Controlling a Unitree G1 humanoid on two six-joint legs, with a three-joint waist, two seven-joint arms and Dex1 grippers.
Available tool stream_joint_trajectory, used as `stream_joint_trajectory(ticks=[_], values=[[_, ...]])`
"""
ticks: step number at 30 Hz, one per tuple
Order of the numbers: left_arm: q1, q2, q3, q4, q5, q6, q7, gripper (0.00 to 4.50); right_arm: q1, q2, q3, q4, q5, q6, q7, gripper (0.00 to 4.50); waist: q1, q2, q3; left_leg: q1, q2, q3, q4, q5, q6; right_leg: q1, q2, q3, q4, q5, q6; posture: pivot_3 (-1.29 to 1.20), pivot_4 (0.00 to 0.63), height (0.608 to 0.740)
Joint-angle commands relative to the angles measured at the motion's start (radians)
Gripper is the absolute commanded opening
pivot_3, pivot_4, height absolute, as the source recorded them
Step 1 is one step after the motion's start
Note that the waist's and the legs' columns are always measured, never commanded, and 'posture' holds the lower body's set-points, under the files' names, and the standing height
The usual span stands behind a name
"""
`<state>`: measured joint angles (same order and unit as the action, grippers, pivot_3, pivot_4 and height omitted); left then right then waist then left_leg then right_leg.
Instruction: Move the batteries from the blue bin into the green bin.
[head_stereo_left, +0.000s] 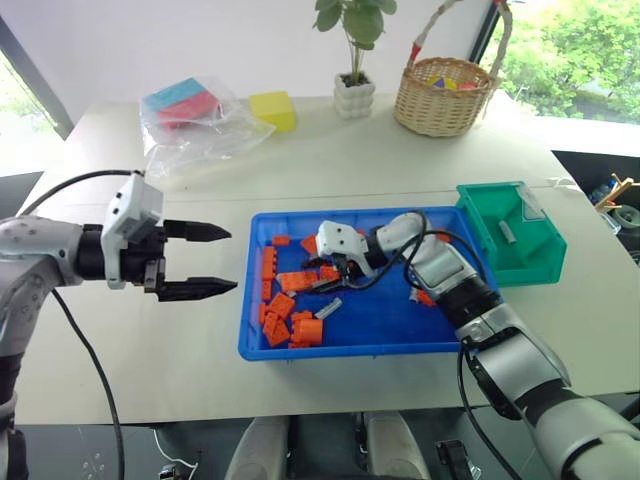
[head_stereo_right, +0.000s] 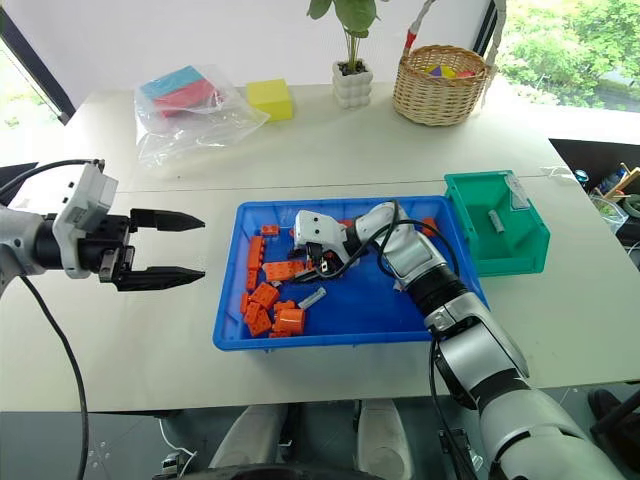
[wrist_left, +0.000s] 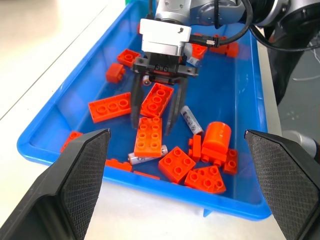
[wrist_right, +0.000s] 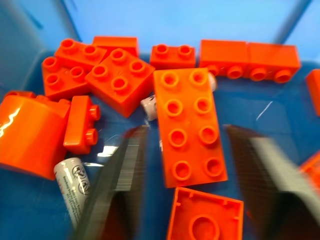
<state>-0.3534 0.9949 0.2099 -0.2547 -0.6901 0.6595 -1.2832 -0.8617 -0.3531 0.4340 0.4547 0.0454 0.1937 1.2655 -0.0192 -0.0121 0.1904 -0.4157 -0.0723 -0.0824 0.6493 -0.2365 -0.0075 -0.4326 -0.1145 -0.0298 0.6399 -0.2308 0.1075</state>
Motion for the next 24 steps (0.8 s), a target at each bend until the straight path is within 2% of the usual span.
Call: stream_joint_trajectory(ticks=[1,15,20,24], values=[[-0.013,-0.007,0.021,0.007,-0.015,-0.017,0.007,4.50,-0.002,-0.005,-0.051,-0.071,0.036,0.052,0.002,1.88,0.000,0.000,0.000,0.000,0.000,0.000,0.000,0.000,0.000,0.000,0.000,0.000,0.000,0.000,0.000,0.00,0.150,0.702],[-0.021,-0.021,-0.003,0.006,-0.005,-0.019,0.024,4.50,0.002,0.004,-0.070,-0.137,0.028,0.119,-0.051,1.88,0.000,0.000,0.000,0.000,0.000,0.000,0.000,0.000,0.000,0.000,0.000,0.000,0.001,0.000,0.000,0.00,0.150,0.702],[-0.031,-0.020,-0.010,0.005,-0.009,-0.015,0.025,4.50,0.027,0.008,-0.027,-0.209,0.008,0.169,-0.055,1.88,0.000,0.000,0.000,0.000,0.000,0.000,0.000,0.000,0.000,-0.002,0.000,0.001,0.003,0.000,0.000,0.00,0.150,0.702],[-0.040,-0.020,-0.013,0.002,-0.013,-0.011,0.025,4.50,0.017,0.029,0.008,-0.153,-0.031,0.170,-0.086,1.88,0.000,0.000,0.000,0.000,0.000,0.000,0.001,0.000,-0.001,-0.002,0.000,0.000,0.004,0.000,0.000,0.00,0.150,0.702]])
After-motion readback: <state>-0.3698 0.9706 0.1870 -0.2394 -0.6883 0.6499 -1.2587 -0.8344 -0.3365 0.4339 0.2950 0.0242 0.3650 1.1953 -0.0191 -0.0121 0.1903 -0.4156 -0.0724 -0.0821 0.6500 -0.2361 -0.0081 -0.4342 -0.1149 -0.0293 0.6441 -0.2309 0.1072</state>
